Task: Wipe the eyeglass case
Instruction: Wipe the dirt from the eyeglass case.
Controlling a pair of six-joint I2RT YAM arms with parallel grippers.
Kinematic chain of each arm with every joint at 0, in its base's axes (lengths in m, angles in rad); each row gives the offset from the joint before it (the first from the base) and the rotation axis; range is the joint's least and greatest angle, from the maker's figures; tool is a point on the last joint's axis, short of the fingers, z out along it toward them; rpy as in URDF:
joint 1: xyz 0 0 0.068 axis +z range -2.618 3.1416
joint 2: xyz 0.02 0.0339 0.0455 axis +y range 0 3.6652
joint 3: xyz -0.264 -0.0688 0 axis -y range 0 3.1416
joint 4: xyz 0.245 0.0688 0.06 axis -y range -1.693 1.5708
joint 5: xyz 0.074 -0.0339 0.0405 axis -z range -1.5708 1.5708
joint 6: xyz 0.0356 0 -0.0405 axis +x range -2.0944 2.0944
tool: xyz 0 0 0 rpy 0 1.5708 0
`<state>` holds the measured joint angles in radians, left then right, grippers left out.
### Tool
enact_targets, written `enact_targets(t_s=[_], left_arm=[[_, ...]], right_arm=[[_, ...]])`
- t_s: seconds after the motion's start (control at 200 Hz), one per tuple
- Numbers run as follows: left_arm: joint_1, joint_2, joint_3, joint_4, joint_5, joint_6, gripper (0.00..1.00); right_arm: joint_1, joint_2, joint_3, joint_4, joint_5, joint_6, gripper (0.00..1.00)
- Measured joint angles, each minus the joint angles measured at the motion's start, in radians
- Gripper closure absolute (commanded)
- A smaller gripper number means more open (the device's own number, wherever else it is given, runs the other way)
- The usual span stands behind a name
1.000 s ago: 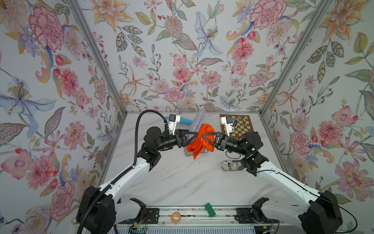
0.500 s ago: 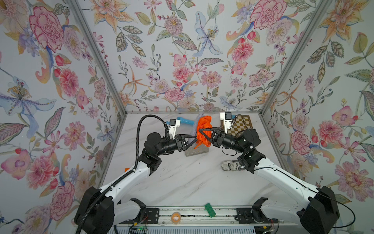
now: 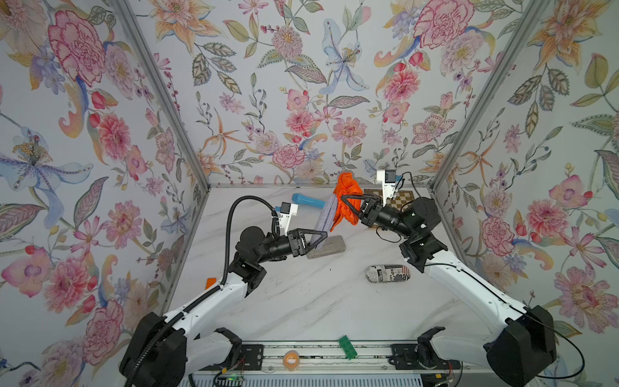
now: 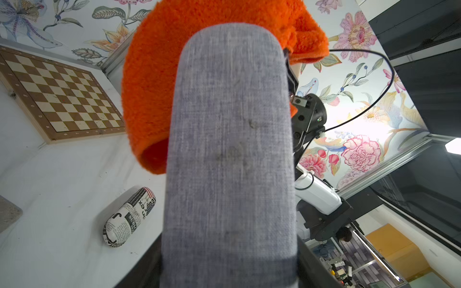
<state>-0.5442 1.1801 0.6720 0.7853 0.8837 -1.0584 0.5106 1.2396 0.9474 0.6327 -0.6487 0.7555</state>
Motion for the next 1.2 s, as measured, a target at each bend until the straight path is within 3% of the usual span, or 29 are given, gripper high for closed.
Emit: enact_targets(t_s=[0.17, 0.295, 0.475, 0.611, 0.771, 0.996, 1.201], left_arm=[[0.002, 0.037, 0.000, 0.164, -0.004, -0.075, 0.55], [0.002, 0.072, 0.001, 0.253, 0.005, -0.122, 0.55], [-0.008, 0.061, 0.001, 0.172, 0.034, -0.076, 0.55], [-0.008, 0.047, 0.001, 0.128, 0.033, -0.047, 0.54], [-0.008, 0.046, 0.001, 0.133, 0.023, -0.063, 0.54], [0.010, 0.052, 0.001, 0.135, -0.047, -0.068, 0.54], [0.010, 0.042, 0.009, 0.169, -0.095, -0.048, 0.54]], right_arm=[[0.097, -0.043, -0.158, 0.070, 0.033, 0.047, 1.00], [0.079, -0.042, -0.171, 0.077, 0.002, 0.063, 1.00], [-0.054, -0.009, -0.002, -0.012, -0.051, 0.040, 1.00], [-0.049, -0.010, 0.105, -0.050, -0.071, -0.005, 1.00], [0.016, -0.023, 0.010, 0.033, -0.048, 0.013, 1.00], [0.195, -0.037, -0.185, 0.226, 0.070, 0.078, 1.00], [0.208, 0.033, -0.179, 0.407, 0.090, 0.151, 1.00]])
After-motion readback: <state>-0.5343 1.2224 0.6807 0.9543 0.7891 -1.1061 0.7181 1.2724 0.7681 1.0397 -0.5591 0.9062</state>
